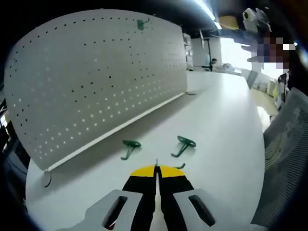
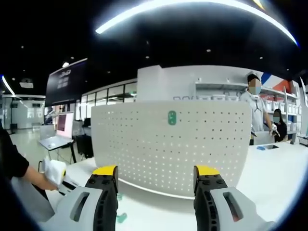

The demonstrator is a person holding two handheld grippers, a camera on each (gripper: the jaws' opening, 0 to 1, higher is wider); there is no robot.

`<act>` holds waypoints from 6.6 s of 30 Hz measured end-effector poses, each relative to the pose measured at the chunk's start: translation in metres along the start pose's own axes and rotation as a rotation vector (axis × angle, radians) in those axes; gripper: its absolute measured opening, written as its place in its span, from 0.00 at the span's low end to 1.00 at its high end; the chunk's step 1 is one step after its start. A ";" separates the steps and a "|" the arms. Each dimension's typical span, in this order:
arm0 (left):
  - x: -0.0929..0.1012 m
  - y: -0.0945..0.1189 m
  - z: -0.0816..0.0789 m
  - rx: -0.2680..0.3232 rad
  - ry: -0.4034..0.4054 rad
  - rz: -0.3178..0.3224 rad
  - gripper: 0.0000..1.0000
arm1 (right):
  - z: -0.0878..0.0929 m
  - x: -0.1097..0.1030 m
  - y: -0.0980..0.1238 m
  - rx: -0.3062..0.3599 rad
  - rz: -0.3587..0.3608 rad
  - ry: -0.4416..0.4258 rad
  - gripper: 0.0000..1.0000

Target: Insert the hook assembly into the mounting plate slot until the hook locks in place.

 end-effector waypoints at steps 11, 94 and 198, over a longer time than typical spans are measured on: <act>-0.002 0.020 -0.023 0.021 0.014 -0.007 0.01 | -0.002 -0.011 -0.003 0.007 -0.052 0.018 0.62; 0.063 0.072 -0.172 0.108 0.232 0.239 0.01 | 0.022 -0.097 -0.011 -0.073 -0.396 0.251 0.03; 0.062 0.078 -0.084 0.445 -0.078 0.071 0.76 | -0.059 0.025 -0.064 0.002 0.024 0.144 0.01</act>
Point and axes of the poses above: the point that each gripper's makers call its tool centre point, and the gripper's own axes: y roughly backward along the fingers, x roughly to its right, z roughly out of its underside, the point moved 8 cm from there along y, roughly backward along the fingers, and after that the axes turned 2 degrees about -x, right-handed, at the moved point
